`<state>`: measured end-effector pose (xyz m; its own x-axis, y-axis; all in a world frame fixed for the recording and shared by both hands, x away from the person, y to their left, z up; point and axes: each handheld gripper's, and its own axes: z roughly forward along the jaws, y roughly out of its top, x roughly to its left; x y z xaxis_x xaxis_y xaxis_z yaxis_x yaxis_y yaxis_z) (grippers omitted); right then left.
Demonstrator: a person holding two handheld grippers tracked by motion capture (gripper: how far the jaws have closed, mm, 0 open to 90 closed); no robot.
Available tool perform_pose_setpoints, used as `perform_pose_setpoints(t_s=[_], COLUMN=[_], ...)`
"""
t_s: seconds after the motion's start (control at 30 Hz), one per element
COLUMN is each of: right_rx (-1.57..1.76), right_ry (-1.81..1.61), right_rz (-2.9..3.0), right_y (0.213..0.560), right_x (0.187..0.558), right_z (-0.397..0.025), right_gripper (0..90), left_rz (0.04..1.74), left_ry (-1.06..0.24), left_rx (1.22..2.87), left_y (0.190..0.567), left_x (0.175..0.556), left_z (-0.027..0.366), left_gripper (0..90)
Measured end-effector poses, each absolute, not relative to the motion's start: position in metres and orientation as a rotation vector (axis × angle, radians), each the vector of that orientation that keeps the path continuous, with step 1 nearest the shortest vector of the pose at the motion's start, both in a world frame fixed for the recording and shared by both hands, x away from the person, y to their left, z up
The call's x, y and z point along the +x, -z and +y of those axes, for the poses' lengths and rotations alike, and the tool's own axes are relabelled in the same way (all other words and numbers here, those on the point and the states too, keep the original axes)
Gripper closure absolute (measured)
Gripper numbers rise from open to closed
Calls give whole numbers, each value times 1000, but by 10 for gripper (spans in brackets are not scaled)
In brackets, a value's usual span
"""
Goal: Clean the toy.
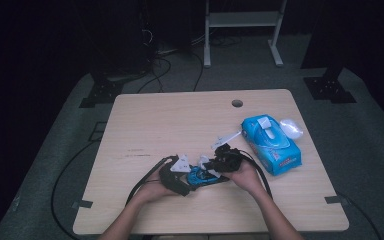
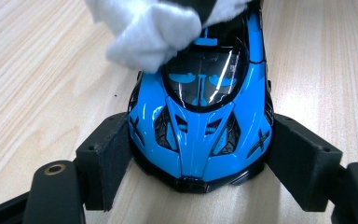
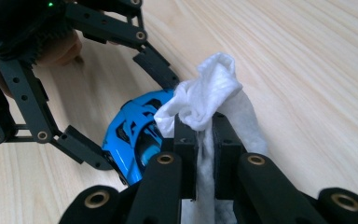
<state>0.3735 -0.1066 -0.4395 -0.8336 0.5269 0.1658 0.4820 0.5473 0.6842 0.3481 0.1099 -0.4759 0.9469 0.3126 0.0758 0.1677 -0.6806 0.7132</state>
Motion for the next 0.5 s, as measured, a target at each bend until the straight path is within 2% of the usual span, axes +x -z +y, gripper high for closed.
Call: perform_pose_setpoints(t_s=[0.07, 0.17, 0.2, 0.23, 0.27, 0.3, 0.43, 0.5], right_rx=[874, 834, 834, 833, 833, 826, 807, 809], right_ry=[-1173, -1129, -1129, -1116, -1116, -1131, -1103, -1102], right_rz=[2712, 2725, 2725, 2729, 2729, 2719, 2727, 2717], right_y=[440, 436, 436, 431, 431, 429, 433, 435], right_x=[373, 372, 372, 371, 371, 370, 370, 370], right_z=[-105, -102, -102, -99, -99, -96, -83, -77], right_gripper=[820, 724, 724, 640, 640, 594, 562, 577], left_rz=[335, 330, 330, 328, 328, 329, 329, 329], left_ry=[-246, -247, -247, -247, -247, -247, -249, -248], left_rx=[2332, 2330, 2330, 2333, 2333, 2334, 2335, 2336], left_y=[476, 476, 476, 476, 476, 476, 476, 476], left_x=[348, 349, 349, 349, 349, 349, 348, 348], left_z=[110, 110, 110, 110, 110, 110, 110, 110], left_gripper=[251, 251, 251, 251, 251, 251, 251, 251])
